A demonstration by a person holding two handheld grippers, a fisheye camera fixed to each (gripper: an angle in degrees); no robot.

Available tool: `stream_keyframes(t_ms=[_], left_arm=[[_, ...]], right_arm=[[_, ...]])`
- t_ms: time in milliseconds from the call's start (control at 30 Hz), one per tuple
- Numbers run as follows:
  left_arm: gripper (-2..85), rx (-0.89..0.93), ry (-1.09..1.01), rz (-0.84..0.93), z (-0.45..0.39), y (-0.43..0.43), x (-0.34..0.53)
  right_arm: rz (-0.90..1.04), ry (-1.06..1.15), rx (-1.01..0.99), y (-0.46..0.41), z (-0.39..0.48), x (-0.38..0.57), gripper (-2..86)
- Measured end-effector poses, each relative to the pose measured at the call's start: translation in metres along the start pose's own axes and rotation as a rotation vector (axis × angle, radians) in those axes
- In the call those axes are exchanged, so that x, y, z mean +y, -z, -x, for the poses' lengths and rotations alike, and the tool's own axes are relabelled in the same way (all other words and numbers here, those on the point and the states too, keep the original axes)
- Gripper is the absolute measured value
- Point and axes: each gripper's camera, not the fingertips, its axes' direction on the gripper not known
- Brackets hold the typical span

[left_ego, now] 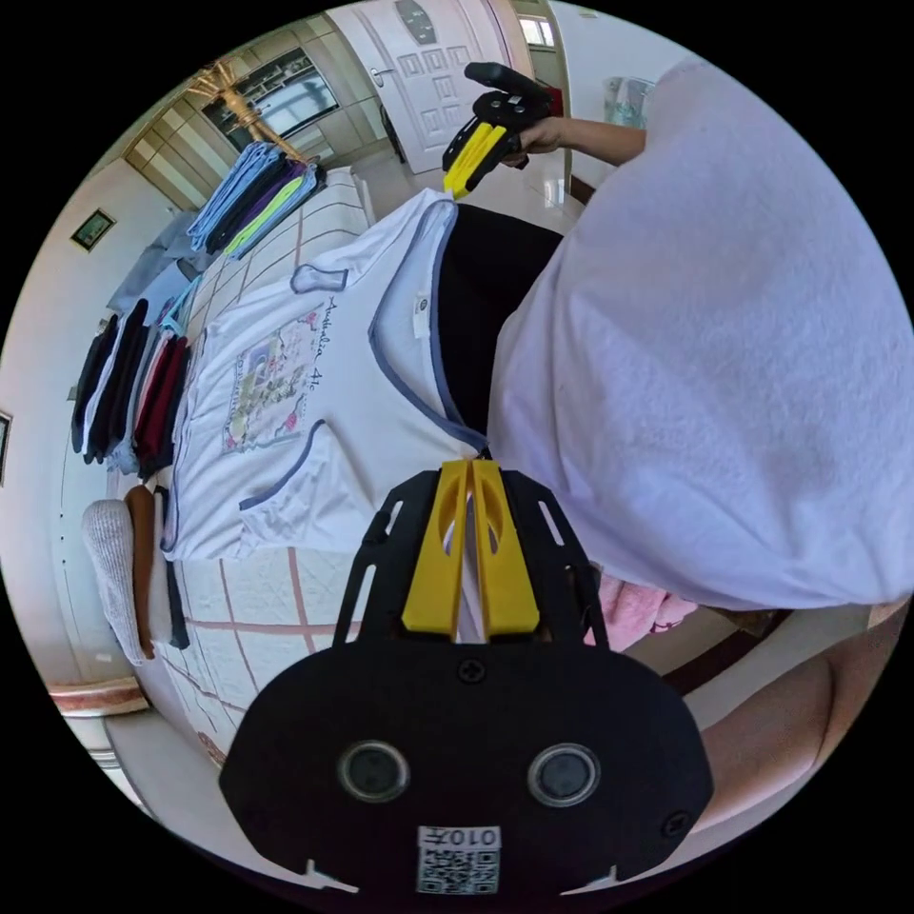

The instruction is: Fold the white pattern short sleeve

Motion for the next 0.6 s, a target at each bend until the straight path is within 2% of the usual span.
stream_keyframes(t_ms=[100, 300, 467, 600], left_arm=[[-0.2, 0.019, 0.020, -0.007, 0.012, -0.002, 0.005], [-0.3, -0.014, 0.126, 0.007, 0.106, 0.010, 0.027], [-0.3, -0.039, 0.217, -0.059, 0.261, 0.044, 0.055], [-0.3, -0.038, 0.288, -0.046, 0.367, 0.026, 0.060]], right_arm=[[0.000, -0.004, -0.003, 0.008, 0.004, 0.000, 1.1], [-0.050, 0.003, 0.032, 0.035, -0.040, -0.056, 1.1], [-0.043, 0.038, 0.128, 0.053, -0.122, -0.153, 1.1], [0.046, -0.039, 0.106, 0.014, -0.206, -0.241, 1.2]])
